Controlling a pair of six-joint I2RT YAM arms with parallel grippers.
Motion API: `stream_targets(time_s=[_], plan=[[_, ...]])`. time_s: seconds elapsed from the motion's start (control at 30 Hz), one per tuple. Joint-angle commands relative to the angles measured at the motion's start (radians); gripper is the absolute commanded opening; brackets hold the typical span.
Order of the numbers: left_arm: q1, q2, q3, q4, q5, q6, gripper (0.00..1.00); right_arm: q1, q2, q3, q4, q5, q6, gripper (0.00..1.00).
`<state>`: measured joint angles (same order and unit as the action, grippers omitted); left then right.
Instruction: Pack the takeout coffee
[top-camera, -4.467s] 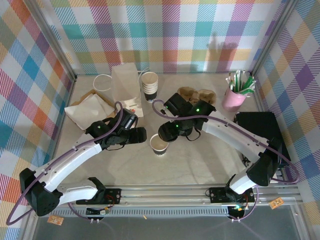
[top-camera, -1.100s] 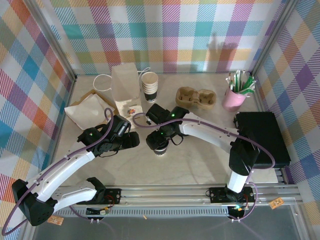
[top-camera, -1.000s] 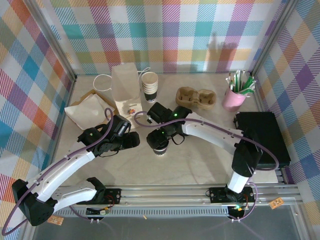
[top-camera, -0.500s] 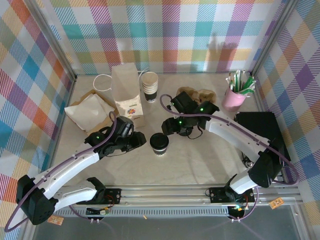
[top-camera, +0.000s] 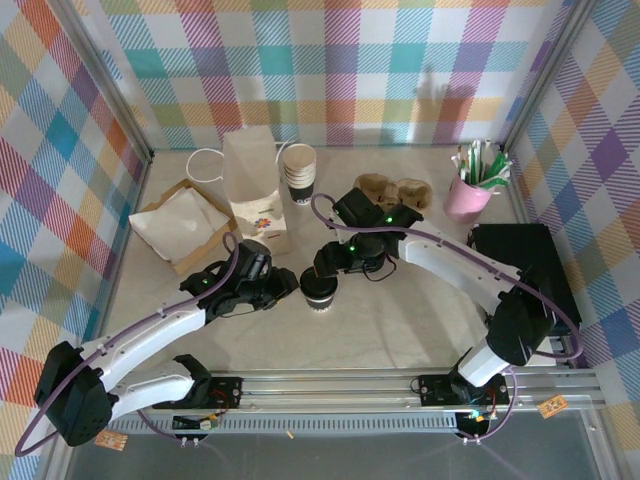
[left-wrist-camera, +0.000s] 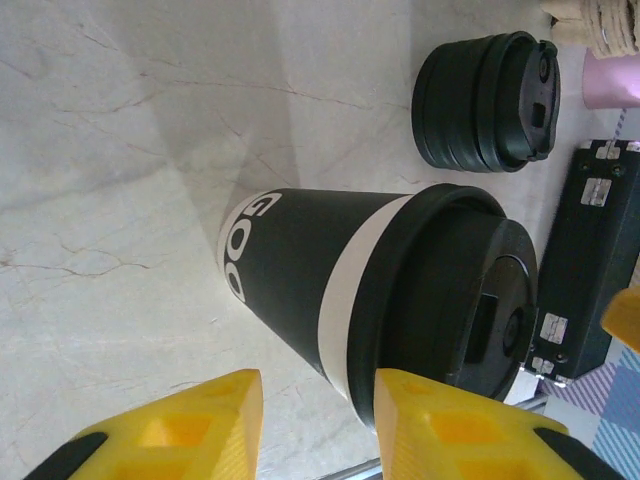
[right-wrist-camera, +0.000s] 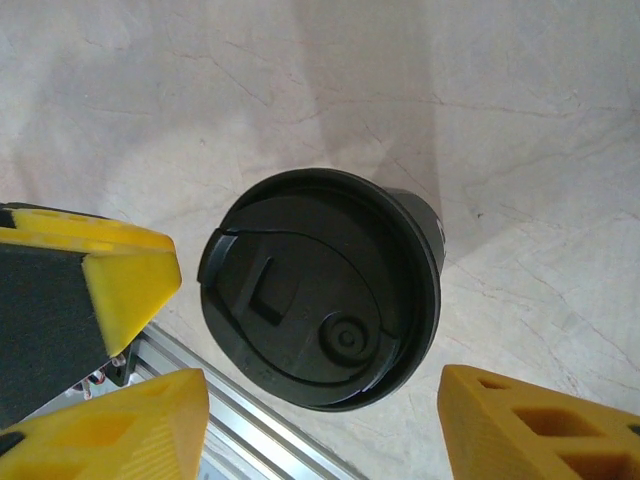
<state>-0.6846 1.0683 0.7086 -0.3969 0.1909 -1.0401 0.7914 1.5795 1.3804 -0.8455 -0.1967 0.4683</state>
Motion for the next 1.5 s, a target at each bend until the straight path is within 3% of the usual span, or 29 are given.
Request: stream_targets(time_s=[0.0,0.93,1.47], plan=[[0.008,0.009,-0.005,0.038,0.029,-0.02,0.34,0.003,0.03,0.024,-0.004,-0.026,0.003,0.63],[0.008,0.054,-0.041,0.101,0.087,-0.046,0.27,0.002,0.129,0.052,-0.009,-0.108,0.007,0.64],[0.008,0.059,-0.095,0.11,0.096,-0.052,0.24,0.002,0.146,-0.012,-0.02,-0.086,0.013,0.64]])
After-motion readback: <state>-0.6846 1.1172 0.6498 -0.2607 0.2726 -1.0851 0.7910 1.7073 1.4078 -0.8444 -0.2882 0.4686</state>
